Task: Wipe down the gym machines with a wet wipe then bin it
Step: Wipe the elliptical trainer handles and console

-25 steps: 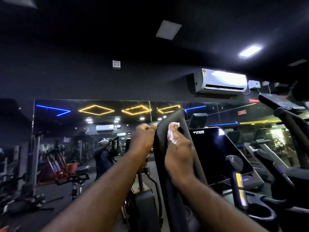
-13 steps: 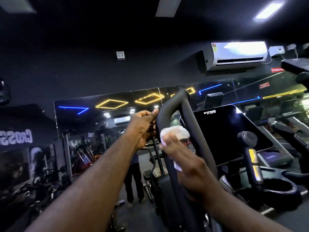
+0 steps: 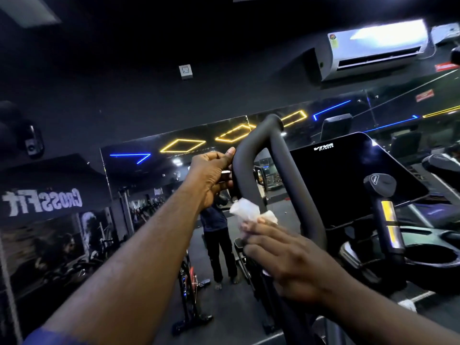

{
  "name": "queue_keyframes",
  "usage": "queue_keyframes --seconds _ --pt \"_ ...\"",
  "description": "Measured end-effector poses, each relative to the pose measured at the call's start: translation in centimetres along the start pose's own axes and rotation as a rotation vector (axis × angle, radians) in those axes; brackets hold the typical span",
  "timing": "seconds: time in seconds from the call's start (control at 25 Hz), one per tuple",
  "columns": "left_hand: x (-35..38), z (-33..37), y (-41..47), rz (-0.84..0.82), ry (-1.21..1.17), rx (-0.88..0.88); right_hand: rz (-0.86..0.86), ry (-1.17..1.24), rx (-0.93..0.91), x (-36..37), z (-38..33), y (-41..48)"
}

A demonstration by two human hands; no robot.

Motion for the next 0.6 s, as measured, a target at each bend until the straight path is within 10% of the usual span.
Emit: queue_keyframes --seconds 0.6 --pt "0.5 0.5 -2.3 0.099 0.137 0.102 0.366 0.789 0.869 -1.8 10.3 3.1"
Point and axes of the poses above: each hand's wrist, its own y-axis towards the middle knuckle, its own x-axis out of the palm, z = x × y, the point moved 8 cm from there along y, towards the middle knuckle, and after that the axes turned 8 degrees about x, right-handed, at the moved point
